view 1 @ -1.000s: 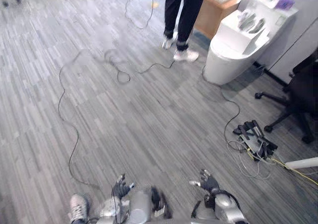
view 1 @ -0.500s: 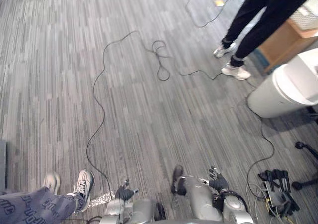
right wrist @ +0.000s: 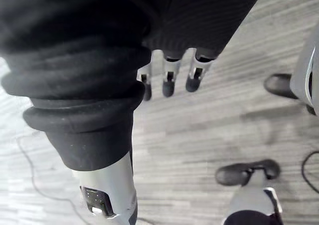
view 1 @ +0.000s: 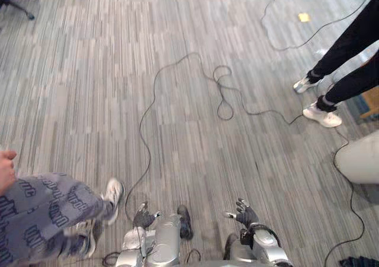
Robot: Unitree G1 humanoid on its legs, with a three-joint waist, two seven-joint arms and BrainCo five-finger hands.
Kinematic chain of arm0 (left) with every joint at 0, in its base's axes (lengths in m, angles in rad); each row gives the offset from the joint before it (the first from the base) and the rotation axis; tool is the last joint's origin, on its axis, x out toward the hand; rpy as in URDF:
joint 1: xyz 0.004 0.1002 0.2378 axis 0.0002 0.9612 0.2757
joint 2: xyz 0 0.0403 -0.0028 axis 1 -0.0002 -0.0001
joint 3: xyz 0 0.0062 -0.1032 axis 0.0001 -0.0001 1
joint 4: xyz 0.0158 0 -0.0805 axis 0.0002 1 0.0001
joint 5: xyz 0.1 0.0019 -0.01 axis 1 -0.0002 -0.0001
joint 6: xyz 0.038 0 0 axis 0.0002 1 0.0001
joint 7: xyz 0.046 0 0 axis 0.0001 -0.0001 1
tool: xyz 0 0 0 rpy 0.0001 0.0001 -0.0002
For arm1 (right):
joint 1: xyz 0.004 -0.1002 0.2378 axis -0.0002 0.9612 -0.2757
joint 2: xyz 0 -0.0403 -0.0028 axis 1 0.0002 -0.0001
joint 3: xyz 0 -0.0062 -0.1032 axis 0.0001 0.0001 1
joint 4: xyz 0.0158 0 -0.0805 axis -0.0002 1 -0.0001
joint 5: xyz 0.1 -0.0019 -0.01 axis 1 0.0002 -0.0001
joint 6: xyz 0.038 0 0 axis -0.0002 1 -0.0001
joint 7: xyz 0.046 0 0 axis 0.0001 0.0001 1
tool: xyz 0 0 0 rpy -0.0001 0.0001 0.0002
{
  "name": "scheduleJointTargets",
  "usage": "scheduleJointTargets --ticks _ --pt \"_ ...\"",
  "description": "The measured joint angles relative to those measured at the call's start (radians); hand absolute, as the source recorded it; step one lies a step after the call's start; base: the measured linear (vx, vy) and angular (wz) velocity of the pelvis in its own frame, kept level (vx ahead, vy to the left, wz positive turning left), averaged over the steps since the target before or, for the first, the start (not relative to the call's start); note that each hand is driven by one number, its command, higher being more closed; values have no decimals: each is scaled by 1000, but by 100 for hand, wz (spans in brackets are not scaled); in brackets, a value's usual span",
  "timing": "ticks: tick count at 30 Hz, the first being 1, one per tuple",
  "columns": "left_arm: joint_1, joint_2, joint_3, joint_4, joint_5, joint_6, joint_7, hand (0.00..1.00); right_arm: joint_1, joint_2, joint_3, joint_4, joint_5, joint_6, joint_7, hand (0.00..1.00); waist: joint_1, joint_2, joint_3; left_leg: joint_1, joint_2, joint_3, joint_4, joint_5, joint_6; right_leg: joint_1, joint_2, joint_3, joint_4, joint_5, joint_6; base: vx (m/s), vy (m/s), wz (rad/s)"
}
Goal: Organize washtable
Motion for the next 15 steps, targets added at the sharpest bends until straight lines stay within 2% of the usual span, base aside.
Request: scheduleJointTargets --ticks 1,2,4,5,7,9,10,11,12,13,14,15 --pt "1 21 -21 2 -1 9 0 0 9 1 3 -12 -9 0 9 0 -1 -20 -8 48 -31 -4 -32 -9 4 -108 -38 26 233 -20 -27 264 148 19" --pt "1 30 -29 15 0 15 1 0 10 3 13 -13 -22 0 11 0 -4 -29 -13 100 -48 -23 -61 -16 7 -162 -35 22 350 -74 -37 322 119 37" --pt "3 29 -31 21 0 16 4 0 9 -2 18 -11 -30 0 15 0 -10 -22 -11 165 -57 -51 -90 -28 14 -191 -24 -52 347 -139 -62 339 79 51" --pt "6 27 -31 22 0 15 4 0 4 -4 20 -7 -30 -1 24 0 -9 -20 -12 204 -53 -60 -103 -34 17 -224 -8 -121 289 -169 -82 306 53 53" --pt "1 24 -33 45 1 16 4 0 -11 -8 20 -2 -29 -4 27 0 -15 -14 -12 247 -49 -88 -129 -46 0 -299 24 -192 141 -166 -85 423 46 50" --pt "2 19 -36 58 5 17 4 0 -28 -17 19 -5 -29 -6 28 0 -32 -4 -7 311 -42 -127 -175 -60 -25 -374 68 -209 -75 -77 -83 545 20 52" --pt "3 18 -38 58 7 17 4 0 -30 -19 19 -6 -29 -6 28 0 -34 -4 -7 332 -41 -138 -185 -67 -39 -387 83 -206 -131 -46 -83 584 -28 63" --pt "7 17 -40 61 10 17 4 0 -30 -20 19 -12 -30 -6 28 0 -39 -3 -7 383 -34 -171 -186 -95 -89 -399 109 -184 -191 10 -104 493 -49 62" --pt "9 17 -41 64 12 17 3 0 -30 -19 19 -13 -30 -6 28 0 -41 -3 -9 399 -28 -188 -170 -106 -110 -403 119 -174 -188 25 -128 775 -129 96" --pt "17 21 -42 67 14 15 3 0 -22 -19 19 -10 -35 -5 28 0 -49 -10 -24 396 -23 -228 -75 -129 -150 -398 125 -178 -166 54 -178 804 -195 114" --pt "21 21 -44 70 13 16 3 0 -9 -24 17 -7 -37 -5 28 0 -60 -2 -48 337 -10 -245 114 -130 -157 -378 133 -159 -161 174 -239 810 -203 109" --pt "15 -7 -43 77 12 20 4 0 -17 -52 12 -6 -39 -4 28 0 -54 55 -60 277 60 -232 277 -95 -202 -349 169 -182 -147 159 -238 697 -141 59"
